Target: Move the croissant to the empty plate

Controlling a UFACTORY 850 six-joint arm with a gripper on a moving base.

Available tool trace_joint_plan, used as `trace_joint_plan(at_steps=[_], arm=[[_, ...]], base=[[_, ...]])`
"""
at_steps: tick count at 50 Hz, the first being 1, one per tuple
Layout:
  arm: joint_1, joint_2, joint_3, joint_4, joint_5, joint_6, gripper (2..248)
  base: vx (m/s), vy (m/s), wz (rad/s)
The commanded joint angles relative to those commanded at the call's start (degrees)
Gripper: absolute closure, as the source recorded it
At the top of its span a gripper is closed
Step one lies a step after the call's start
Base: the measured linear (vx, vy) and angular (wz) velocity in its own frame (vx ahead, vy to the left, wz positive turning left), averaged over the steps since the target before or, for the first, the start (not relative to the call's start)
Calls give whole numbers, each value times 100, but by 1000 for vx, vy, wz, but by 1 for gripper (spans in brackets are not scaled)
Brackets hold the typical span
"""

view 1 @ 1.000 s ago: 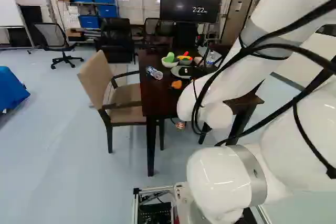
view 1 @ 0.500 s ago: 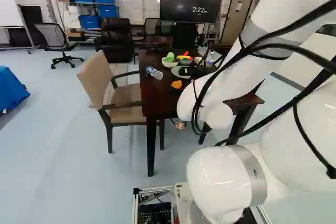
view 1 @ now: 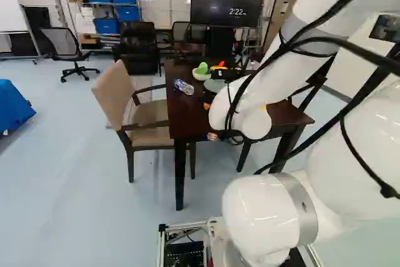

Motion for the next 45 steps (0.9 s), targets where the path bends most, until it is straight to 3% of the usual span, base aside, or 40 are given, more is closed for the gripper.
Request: trace_joint_plan(at_steps=[16,45], arm=[[7,-286,-488,15,-462,0,3],[4,-754,-1345,112,-1999,0,3]], base=[[0,0,0],[0,0,0]])
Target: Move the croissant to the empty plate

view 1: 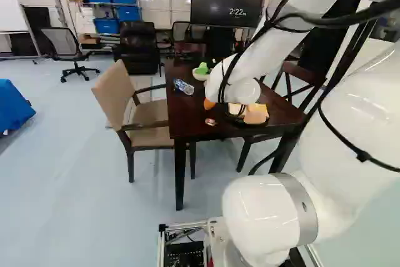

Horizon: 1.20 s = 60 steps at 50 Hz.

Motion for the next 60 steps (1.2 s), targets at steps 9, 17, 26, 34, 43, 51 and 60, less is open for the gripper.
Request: trace_joint_plan(at_steps=[9,17,26,34,43,51,60], arm=[[-1,-131,-259,311,-454,0,3],[-1,-242,-485,640,-870,0,3],[-2,-361,-737,1014,-1360,0,3],[-3,-461,-958,1306,-1813,0,3],[-3,-567,-1204,1617,-2328,0,3],[-4,-657,-1420,1887,-2786,0,3],[-6,-755,-1666,2191,-3311,0,3]], base=[[0,0,0],[0,0,0],[0,0,0],[0,0,0],[0,0,0],[0,0,0],[0,0,0]])
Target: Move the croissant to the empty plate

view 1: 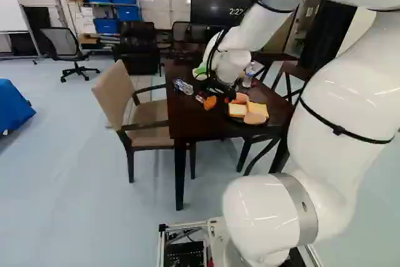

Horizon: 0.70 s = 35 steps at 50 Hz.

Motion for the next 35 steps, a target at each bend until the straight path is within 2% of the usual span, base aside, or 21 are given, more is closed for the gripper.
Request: trace_joint_plan(at_steps=[14,29,35], arm=[[-80,-127,-356,426,-795,0,3],[-287,-269,-640,848,-1639,0,3],[-390,-346,-723,869,-1686,0,3]], base=[[0,0,0],[0,0,0],[0,0,0]])
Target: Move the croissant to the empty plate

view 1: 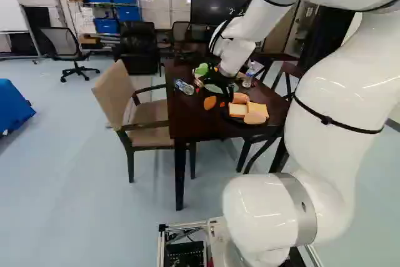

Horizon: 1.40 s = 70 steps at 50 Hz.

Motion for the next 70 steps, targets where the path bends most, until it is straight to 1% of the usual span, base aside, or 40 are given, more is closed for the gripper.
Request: trace_joint_plan(at_steps=[17,23,39,70], arm=[[-290,-218,-242,0,0,0,3],[-351,-304,-339,0,0,0,3],[-311,-563,-637,0,0,0,3],[-294,-567,-641,0,0,0,3]], base=[[0,0,0],[0,0,0],[0,0,0],[0,0,0]])
